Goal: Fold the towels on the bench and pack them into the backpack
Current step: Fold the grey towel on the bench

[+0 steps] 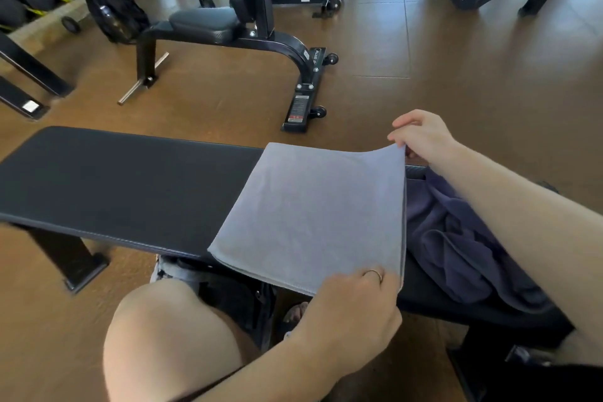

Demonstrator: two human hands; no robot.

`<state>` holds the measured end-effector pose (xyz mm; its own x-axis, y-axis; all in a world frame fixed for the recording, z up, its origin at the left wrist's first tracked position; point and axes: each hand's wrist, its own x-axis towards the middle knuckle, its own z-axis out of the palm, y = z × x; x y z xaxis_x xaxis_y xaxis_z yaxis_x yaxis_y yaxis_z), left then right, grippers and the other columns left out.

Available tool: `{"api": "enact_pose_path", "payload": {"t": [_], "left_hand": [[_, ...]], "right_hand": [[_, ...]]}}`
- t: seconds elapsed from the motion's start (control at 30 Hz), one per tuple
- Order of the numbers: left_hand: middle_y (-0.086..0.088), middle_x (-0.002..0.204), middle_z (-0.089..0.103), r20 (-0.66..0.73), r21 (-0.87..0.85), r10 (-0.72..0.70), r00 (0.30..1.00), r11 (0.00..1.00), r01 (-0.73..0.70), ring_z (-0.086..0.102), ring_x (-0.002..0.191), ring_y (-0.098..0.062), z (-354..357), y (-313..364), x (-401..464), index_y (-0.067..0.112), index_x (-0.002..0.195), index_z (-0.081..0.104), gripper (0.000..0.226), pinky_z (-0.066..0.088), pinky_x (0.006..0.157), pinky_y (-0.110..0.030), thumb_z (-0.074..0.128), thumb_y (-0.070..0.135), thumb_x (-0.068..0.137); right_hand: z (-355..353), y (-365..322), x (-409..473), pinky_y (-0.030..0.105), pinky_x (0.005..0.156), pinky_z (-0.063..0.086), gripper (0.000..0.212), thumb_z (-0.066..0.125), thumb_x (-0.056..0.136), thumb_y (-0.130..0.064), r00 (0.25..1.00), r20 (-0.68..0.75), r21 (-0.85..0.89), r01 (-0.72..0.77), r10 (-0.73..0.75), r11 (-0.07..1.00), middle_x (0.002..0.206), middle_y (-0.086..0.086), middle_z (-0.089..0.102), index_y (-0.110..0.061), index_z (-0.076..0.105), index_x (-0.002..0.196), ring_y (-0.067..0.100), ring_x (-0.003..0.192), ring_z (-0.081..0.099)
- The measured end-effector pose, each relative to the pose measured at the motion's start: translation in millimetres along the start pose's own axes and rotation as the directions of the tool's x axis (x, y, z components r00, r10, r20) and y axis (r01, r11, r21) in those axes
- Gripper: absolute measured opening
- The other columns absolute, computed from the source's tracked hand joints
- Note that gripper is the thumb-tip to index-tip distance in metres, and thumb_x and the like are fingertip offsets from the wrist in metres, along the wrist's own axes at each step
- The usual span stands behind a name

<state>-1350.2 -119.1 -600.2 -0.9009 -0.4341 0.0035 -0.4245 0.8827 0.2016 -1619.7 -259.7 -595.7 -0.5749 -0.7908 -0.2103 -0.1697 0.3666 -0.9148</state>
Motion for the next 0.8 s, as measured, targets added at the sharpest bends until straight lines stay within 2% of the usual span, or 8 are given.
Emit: {"api": "enact_pose_path", "payload": {"t": [0.13,0.23,0.33,0.47,0.6,0.7,0.77,0.8], "left_hand": [[0.007,0.086,0.053,-0.056,-0.347,-0.303,0.951,0.899,0.266,0.054,0.073,-0.016,-33,-3,-19,0.028,0.097,0.041,0.012,0.04,0.065,-0.029,0.036,0.036,0.104],[0.002,0.072,0.053,-0.096,-0.543,-0.45,0.888,0.771,0.332,0.059,0.07,-0.015,-52,-22,-37,0.028,0.084,0.041,0.018,0.047,0.068,-0.038,0.04,0.032,0.102],[-0.002,0.066,0.064,-0.036,-0.704,-0.665,0.746,0.547,0.453,0.07,0.066,-0.011,-60,-50,-52,0.023,0.078,0.05,0.023,0.054,0.067,-0.035,0.048,0.017,0.1],[-0.002,0.064,0.071,0.128,-0.764,-0.846,0.517,0.248,0.596,0.072,0.065,-0.014,-61,-91,-69,0.002,0.08,0.058,0.022,0.061,0.075,-0.041,0.044,0.008,0.095],[-0.003,0.066,0.072,0.124,-0.615,-0.9,0.417,0.26,0.744,0.07,0.061,-0.015,-48,-127,-86,0.004,0.082,0.059,0.02,0.058,0.074,-0.039,0.043,0.012,0.091],[-0.006,0.065,0.069,0.138,-0.559,-0.894,0.425,0.284,0.779,0.069,0.058,-0.019,-35,-138,-92,0.013,0.079,0.056,0.024,0.053,0.058,-0.026,0.046,0.017,0.1],[-0.009,0.066,0.069,0.149,-0.546,-0.891,0.43,0.288,0.787,0.07,0.062,-0.024,-27,-142,-94,0.021,0.074,0.05,0.029,0.055,0.056,-0.032,0.046,0.023,0.103],[-0.011,0.069,0.069,0.137,-0.53,-0.884,0.447,0.315,0.787,0.071,0.066,-0.028,-20,-146,-95,0.023,0.073,0.048,0.03,0.057,0.061,-0.039,0.045,0.024,0.103]], "right_hand": [[1,-33,-10,0.028,0.059,0.055,0.025,0.059,0.081,0.012,0.97,0.243,0.262,-0.05,-0.016,0.964,0.091,0.024,0.062,-0.003,0.059,0.1,0.025,0.066,0.062],[17,-54,-12,0.033,0.078,0.06,0.027,0.056,0.082,0.015,0.923,0.377,0.296,-0.034,-0.083,0.955,0.094,0.025,0.065,0.0,0.058,0.105,0.03,0.083,0.069],[46,-70,-11,0.029,0.079,0.059,0.031,0.063,0.08,0.016,0.905,0.397,0.051,0.143,-0.152,0.988,0.094,0.019,0.067,0.0,0.064,0.106,0.024,0.082,0.072],[98,-81,-3,0.031,0.078,0.059,0.017,0.062,0.085,0.002,0.869,0.407,-0.266,0.408,-0.282,0.873,0.085,0.011,0.073,-0.004,0.067,0.101,0.02,0.074,0.073],[142,-76,8,0.02,0.064,0.052,0.023,0.063,0.081,-0.002,0.859,0.427,-0.333,0.441,-0.283,0.834,0.092,0.003,0.07,-0.014,0.067,0.101,0.014,0.078,0.069],[164,-68,13,0.014,0.053,0.041,0.026,0.06,0.081,0.0,0.84,0.454,-0.391,0.488,-0.298,0.78,0.097,0.002,0.066,-0.016,0.068,0.101,0.01,0.076,0.06],[173,-63,14,0.014,0.05,0.043,0.024,0.054,0.084,0.0,0.835,0.434,-0.418,0.518,-0.337,0.746,0.091,0.0,0.064,-0.012,0.069,0.097,0.014,0.075,0.059],[177,-61,15,0.017,0.056,0.047,0.022,0.054,0.085,-0.001,0.831,0.425,-0.436,0.535,-0.358,0.723,0.089,-0.001,0.064,-0.011,0.07,0.096,0.017,0.079,0.06]]}}
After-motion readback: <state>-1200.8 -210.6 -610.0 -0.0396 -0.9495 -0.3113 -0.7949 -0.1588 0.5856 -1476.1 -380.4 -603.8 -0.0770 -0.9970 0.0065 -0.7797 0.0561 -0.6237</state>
